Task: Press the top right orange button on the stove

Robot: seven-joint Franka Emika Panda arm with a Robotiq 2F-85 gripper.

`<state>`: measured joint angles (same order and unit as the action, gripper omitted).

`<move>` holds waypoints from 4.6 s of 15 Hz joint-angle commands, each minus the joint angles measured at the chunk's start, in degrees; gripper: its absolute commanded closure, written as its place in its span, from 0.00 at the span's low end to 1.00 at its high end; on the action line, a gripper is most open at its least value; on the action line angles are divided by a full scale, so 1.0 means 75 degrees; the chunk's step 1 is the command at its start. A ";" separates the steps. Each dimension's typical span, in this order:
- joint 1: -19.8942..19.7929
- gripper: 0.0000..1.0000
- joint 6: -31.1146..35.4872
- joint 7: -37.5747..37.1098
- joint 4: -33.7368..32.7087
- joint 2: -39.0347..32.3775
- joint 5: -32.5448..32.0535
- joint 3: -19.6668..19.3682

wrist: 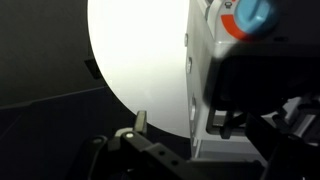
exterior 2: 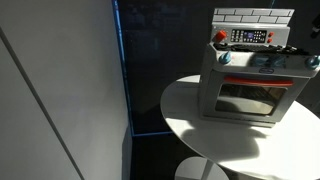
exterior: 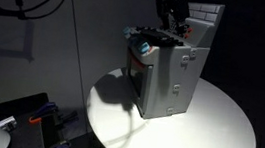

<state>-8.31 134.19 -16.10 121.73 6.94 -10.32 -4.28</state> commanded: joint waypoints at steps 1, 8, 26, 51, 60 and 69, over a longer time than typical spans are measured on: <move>0.0072 0.00 0.0059 -0.0285 -0.0675 -0.0561 0.0136 -0.0010; 0.0207 0.00 0.0048 -0.0696 -0.1549 -0.1299 0.0111 -0.0060; 0.0522 0.00 -0.0159 -0.0941 -0.2953 -0.2538 0.0278 -0.0163; 0.0635 0.00 -0.0110 -0.1057 -0.3492 -0.2954 0.0261 -0.0301; 0.0650 0.00 -0.0111 -0.1076 -0.3637 -0.3097 0.0237 -0.0346; 0.0693 0.00 -0.0102 -0.1107 -0.3734 -0.3230 0.0200 -0.0384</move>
<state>-3.96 134.85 -23.30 96.84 -15.47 -9.20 -6.09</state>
